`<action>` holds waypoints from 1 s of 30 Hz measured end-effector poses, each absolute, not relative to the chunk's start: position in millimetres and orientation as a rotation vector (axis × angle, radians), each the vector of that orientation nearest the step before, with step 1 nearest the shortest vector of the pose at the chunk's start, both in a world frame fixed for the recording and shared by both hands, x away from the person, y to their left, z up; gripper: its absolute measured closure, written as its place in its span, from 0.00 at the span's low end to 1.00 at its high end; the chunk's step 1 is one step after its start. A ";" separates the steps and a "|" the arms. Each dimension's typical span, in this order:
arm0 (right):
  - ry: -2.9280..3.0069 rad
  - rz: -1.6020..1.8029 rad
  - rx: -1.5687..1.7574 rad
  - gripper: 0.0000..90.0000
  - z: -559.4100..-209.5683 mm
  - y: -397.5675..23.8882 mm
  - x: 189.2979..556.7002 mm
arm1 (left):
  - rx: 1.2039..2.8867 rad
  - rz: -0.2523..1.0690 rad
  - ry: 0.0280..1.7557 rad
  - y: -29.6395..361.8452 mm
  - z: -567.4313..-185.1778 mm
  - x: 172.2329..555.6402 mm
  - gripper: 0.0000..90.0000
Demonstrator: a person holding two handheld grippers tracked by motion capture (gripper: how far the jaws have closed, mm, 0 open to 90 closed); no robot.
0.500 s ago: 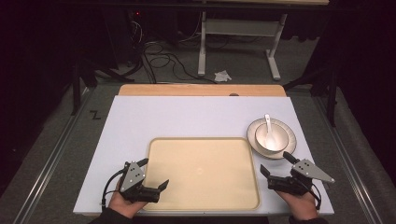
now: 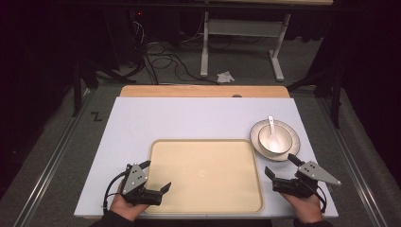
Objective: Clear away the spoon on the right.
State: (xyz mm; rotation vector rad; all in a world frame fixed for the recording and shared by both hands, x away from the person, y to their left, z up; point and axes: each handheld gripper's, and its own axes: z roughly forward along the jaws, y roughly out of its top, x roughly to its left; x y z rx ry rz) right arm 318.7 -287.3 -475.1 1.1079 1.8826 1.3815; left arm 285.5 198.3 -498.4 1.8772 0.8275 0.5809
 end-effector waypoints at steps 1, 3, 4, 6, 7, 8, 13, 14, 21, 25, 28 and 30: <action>1.882 1.379 1.108 0.01 -475.2 -287.4 318.9 | 1.877 0.580 0.828 198.3 -498.4 285.6 0.00; 1.885 1.381 1.107 0.01 -475.2 -287.5 318.9 | 1.876 0.580 0.831 198.7 -498.5 285.6 0.00; 1.885 1.381 1.107 0.01 -475.2 -287.5 318.9 | 1.876 0.580 0.831 198.7 -498.5 285.6 0.00; 1.890 1.380 1.105 0.01 -475.4 -287.1 318.9 | 1.876 0.581 0.833 199.0 -498.5 285.7 0.00; 1.891 1.380 1.102 0.01 -475.5 -287.0 318.9 | 1.877 0.581 0.833 199.0 -498.5 285.8 0.00; 1.891 1.381 1.102 0.01 -475.5 -286.9 318.8 | 1.876 0.581 0.833 199.0 -498.5 285.8 0.00; 1.890 1.382 1.105 0.01 -475.4 -287.2 318.9 | 1.873 0.579 0.835 199.3 -498.3 285.5 0.00; 1.888 1.382 1.105 0.01 -475.3 -287.2 318.8 | 1.873 0.579 0.835 199.4 -498.1 285.4 0.00; 1.861 1.395 1.097 0.03 -473.9 -287.9 317.4 | 1.872 0.581 0.832 199.0 -498.1 285.2 0.00; 1.853 1.406 1.094 0.06 -472.6 -288.6 316.9 | 1.873 0.581 0.832 199.3 -497.8 285.2 0.00; 1.849 1.398 1.075 0.11 -471.4 -287.7 315.7 | 1.871 0.580 0.829 199.2 -497.5 284.8 0.00; 1.852 1.403 1.075 0.15 -470.9 -287.1 314.7 | 1.870 0.579 0.828 199.2 -497.5 284.6 0.00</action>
